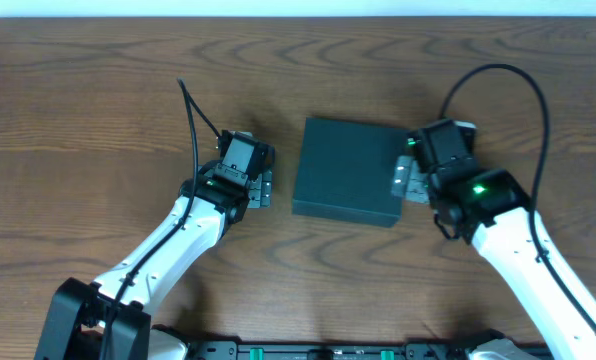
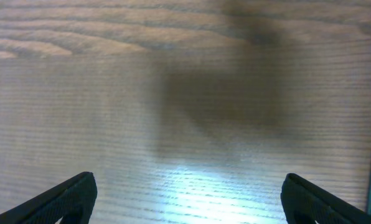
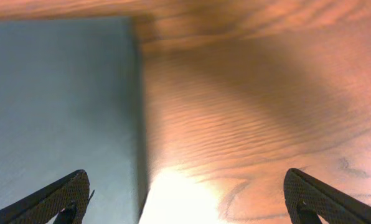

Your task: Pack container

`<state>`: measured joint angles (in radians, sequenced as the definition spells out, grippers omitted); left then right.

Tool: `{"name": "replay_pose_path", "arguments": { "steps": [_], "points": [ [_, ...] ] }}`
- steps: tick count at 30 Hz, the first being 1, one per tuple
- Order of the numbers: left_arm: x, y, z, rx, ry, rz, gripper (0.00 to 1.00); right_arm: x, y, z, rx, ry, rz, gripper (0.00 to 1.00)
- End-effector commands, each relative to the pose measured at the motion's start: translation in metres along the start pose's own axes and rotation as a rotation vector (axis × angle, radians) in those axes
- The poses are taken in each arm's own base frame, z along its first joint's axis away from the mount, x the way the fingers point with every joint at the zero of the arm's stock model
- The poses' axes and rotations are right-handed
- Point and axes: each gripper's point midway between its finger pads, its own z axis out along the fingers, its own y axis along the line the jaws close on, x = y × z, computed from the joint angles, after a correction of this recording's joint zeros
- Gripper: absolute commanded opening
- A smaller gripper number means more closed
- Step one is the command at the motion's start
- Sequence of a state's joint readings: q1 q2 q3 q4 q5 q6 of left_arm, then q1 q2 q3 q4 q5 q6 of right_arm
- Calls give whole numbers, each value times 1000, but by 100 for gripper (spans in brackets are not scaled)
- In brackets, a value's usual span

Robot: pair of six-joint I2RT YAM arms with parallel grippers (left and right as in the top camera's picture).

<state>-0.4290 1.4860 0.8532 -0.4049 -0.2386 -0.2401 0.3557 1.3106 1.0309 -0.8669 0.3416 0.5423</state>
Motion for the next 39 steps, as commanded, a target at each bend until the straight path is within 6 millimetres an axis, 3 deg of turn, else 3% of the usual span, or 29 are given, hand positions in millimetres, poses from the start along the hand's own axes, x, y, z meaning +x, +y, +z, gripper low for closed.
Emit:
{"name": "replay_pose_path", "arguments": {
  "steps": [1, 4, 10, 19, 24, 39],
  "points": [
    [-4, -5, 0, 30, -3, 20, 95, 10, -27, 25, 45, 41, 92, 99],
    [-5, -8, 0, 45, -5, 19, 96, 12, -32, 46, -15, 44, 131, 99],
    [-9, -12, 0, 64, -21, 13, 96, -3, -22, 76, -65, 10, 112, 99],
    [-11, -17, -1, 92, -25, 11, 95, 9, -6, 126, -81, 78, 102, 99],
    [-10, -22, 2, 117, -19, 10, 95, 3, -1, 135, -92, 52, 108, 99],
    [7, -34, 8, 157, 56, -11, 96, -21, 8, 137, -132, -44, 128, 99]
  ]
}}
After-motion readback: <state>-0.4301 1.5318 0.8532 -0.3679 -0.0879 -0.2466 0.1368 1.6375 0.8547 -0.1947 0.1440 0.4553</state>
